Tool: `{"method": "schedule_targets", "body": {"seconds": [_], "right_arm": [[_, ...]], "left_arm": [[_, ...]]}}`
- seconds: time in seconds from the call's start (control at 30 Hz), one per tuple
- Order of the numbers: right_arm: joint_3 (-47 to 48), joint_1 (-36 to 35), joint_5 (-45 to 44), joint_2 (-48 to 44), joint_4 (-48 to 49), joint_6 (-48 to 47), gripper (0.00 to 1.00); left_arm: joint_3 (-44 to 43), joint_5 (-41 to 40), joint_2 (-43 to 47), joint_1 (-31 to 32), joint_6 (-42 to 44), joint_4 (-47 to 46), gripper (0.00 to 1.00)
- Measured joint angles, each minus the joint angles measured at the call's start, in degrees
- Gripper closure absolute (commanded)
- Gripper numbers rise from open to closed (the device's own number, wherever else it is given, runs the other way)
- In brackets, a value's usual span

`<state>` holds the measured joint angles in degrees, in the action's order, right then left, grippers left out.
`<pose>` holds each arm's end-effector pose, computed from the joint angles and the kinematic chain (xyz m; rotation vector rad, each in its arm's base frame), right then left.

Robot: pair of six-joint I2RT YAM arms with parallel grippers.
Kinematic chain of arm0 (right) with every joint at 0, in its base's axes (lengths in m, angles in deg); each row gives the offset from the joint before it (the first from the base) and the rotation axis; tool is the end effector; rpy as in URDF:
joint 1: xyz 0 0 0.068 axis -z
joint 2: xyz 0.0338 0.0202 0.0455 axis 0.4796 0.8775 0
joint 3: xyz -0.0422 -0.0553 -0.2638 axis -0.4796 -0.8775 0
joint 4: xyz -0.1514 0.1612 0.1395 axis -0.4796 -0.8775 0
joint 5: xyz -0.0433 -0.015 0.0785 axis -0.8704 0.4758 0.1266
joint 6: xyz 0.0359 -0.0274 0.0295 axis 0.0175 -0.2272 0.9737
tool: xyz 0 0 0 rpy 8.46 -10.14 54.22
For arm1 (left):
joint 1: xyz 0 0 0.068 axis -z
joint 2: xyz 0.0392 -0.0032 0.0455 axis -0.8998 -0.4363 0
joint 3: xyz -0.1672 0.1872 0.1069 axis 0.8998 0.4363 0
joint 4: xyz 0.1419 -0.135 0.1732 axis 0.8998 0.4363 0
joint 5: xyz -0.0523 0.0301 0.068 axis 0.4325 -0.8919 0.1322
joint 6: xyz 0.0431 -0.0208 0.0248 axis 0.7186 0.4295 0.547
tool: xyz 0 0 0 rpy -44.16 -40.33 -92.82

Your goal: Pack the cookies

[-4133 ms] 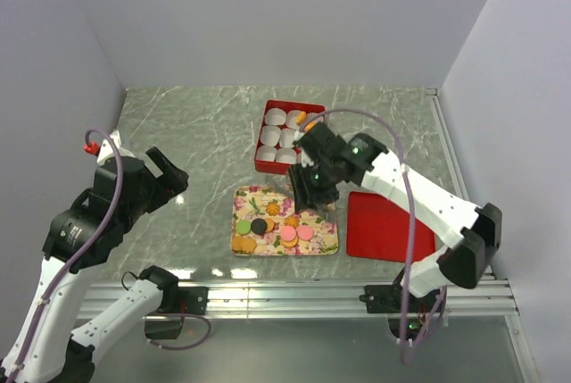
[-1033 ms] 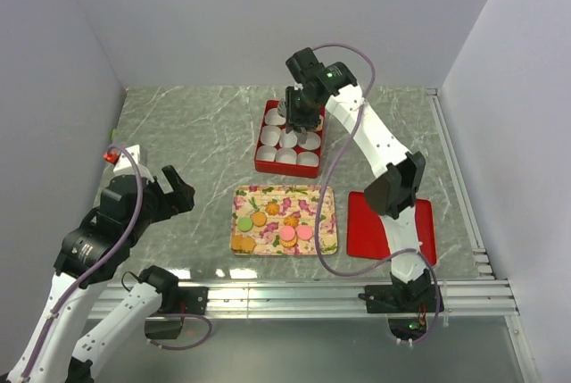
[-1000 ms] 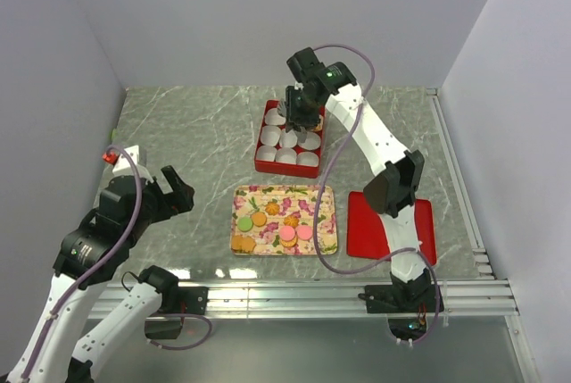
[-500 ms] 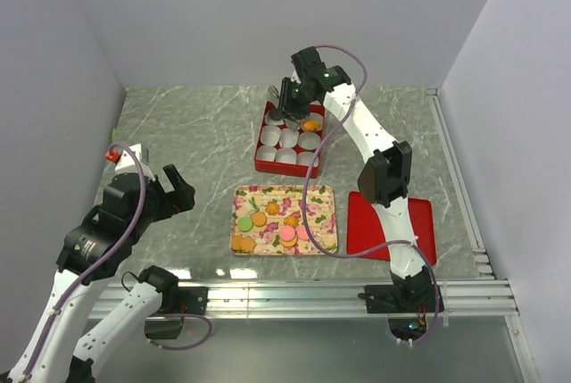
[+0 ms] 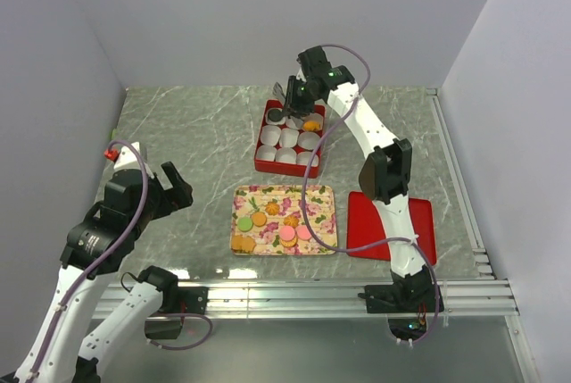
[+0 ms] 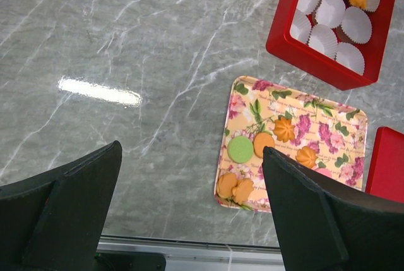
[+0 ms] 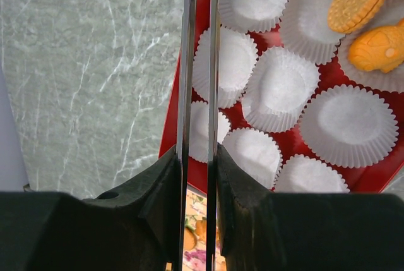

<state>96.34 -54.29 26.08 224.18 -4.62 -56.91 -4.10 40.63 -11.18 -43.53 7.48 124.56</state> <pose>0.4652 0.2335 0.2931 -0.0832 2.5355 0.7146 0.0941 -0.0250 0.3539 -0.4092 2.1112 -0.2573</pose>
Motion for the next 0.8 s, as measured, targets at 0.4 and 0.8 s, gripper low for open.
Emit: {"method": "schedule_targets", "body": {"seconds": [0.4,0.8], "right_arm": [[-4.9,-1.0,-3.3,-7.0,-2.5,-1.9,0.70],[-36.7,-16.8,-14.2,-39.3,-4.8,-2.3,0.60]], "left_arm": [[0.3,1.3,-0.1,-1.0,0.3,-0.2,0.01],[1.2,4.7,-1.1,-1.7,0.7,-1.5,0.03]]}}
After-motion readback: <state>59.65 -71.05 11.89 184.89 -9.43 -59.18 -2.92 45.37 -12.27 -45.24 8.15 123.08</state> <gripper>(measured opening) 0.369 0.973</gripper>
